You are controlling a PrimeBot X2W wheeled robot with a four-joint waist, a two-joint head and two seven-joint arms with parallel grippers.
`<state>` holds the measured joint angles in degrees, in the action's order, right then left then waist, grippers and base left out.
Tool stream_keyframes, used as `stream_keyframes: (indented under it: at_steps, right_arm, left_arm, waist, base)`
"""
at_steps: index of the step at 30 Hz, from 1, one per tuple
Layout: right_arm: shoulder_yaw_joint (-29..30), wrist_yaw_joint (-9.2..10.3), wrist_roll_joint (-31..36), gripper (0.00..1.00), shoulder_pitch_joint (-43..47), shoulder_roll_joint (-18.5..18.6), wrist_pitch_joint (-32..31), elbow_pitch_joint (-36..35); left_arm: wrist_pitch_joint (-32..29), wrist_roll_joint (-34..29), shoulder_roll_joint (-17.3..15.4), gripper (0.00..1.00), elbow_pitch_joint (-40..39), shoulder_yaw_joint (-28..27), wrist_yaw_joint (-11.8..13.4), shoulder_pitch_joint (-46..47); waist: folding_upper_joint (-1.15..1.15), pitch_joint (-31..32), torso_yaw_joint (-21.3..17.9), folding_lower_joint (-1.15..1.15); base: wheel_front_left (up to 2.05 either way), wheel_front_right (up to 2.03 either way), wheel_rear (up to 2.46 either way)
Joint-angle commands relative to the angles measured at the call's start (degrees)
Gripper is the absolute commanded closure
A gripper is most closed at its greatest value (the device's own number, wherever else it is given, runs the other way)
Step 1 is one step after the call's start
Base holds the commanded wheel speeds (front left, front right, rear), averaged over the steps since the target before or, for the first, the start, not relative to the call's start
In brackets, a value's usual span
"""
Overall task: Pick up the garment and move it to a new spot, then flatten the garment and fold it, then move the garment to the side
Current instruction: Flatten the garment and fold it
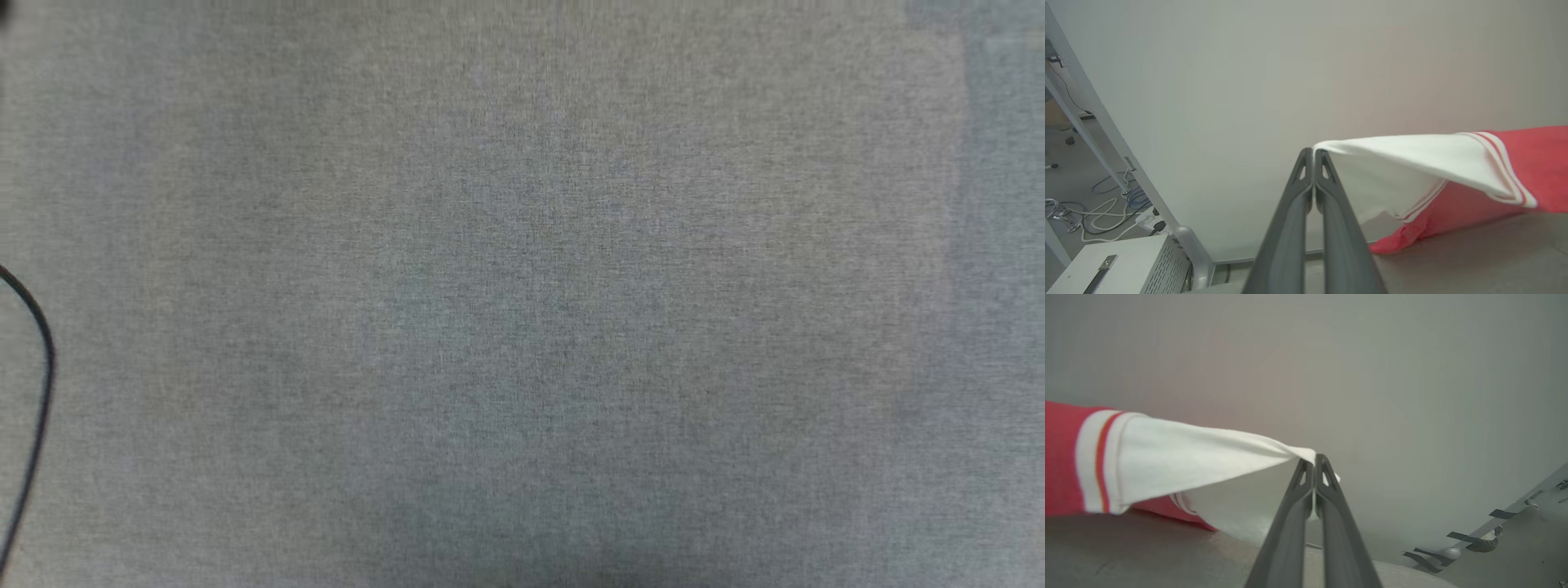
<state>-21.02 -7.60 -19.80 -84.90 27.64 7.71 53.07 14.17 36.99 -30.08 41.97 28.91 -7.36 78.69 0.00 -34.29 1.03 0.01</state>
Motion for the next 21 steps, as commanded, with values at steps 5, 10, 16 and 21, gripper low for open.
stream_keyframes:
  at_steps: [5,10,16,21]
  right_arm:
    - [-3.4,0.11,-5.5,1.0,12.3,1.7,-0.2,-1.7]
    - [-7.2,0.11,-11.2,1.0,24.5,4.3,-2.1,-6.7]
    - [-10.1,0.11,-16.4,1.0,36.8,7.7,-6.7,-11.8]
    - [-9.6,0.11,-20.4,1.0,44.2,9.9,-12.0,-14.6]
  left_arm:
    - [0.7,2.7,0.5,1.0,-1.1,2.4,-0.1,-13.1]
    - [0.7,4.7,0.2,1.0,-2.8,4.1,-0.1,-24.5]
    - [0.4,7.0,-2.1,1.0,-5.2,4.8,0.2,-37.0]
    - [-1.4,7.6,-4.3,1.0,-8.2,5.9,1.4,-44.1]
  waist:
    - [0.0,8.4,0.1,-0.01]
    - [0.0,13.6,0.1,-0.01]
    - [0.0,18.7,-0.4,-0.01]
    - [0.0,21.7,-0.6,-0.01]
  base:
    - [0.0,0.0,0.0]
    - [0.0,0.0,0.0]
    - [0.0,0.0,0.0]
    - [0.0,0.0,0.0]
